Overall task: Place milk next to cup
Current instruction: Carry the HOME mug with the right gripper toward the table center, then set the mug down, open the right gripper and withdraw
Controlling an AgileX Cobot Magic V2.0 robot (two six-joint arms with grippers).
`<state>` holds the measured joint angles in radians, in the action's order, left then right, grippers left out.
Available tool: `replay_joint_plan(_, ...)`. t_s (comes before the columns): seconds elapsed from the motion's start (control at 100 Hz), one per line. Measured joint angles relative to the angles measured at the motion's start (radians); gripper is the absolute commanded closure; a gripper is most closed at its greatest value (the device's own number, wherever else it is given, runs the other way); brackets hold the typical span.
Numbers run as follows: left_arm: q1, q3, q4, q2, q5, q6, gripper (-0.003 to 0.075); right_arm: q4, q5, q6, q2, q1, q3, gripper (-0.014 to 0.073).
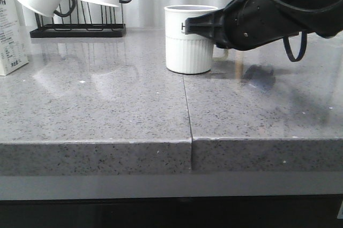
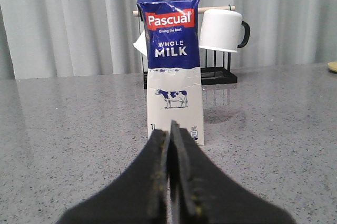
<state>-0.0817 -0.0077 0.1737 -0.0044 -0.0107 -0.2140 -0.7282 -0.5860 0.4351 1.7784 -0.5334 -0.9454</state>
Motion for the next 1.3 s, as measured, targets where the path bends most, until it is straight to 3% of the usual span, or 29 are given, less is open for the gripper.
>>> replay_joint_plan(0.08,0.0,0.0,0.0,0.0,0.0,0.0,0.0741,0.0,0.001,0.0,0.0,0.0,0.006,0.0184)
replay_joint_plan(0.68,0.0,0.0,0.0,0.0,0.0,0.0,0.0741,0.0,0.011,-0.006,-0.122,-0.009,0.128,0.0183)
replay_joint_plan(1.08,0.0,0.0,0.0,0.0,0.0,0.0,0.0741,0.013,0.097,-0.006,-0.397,-0.013,0.305,0.0183)
replay_joint_plan(1.299,0.0,0.0,0.0,0.0,0.0,0.0,0.0741,0.107,0.187,-0.006,-0.612,0.102,0.39,0.0183)
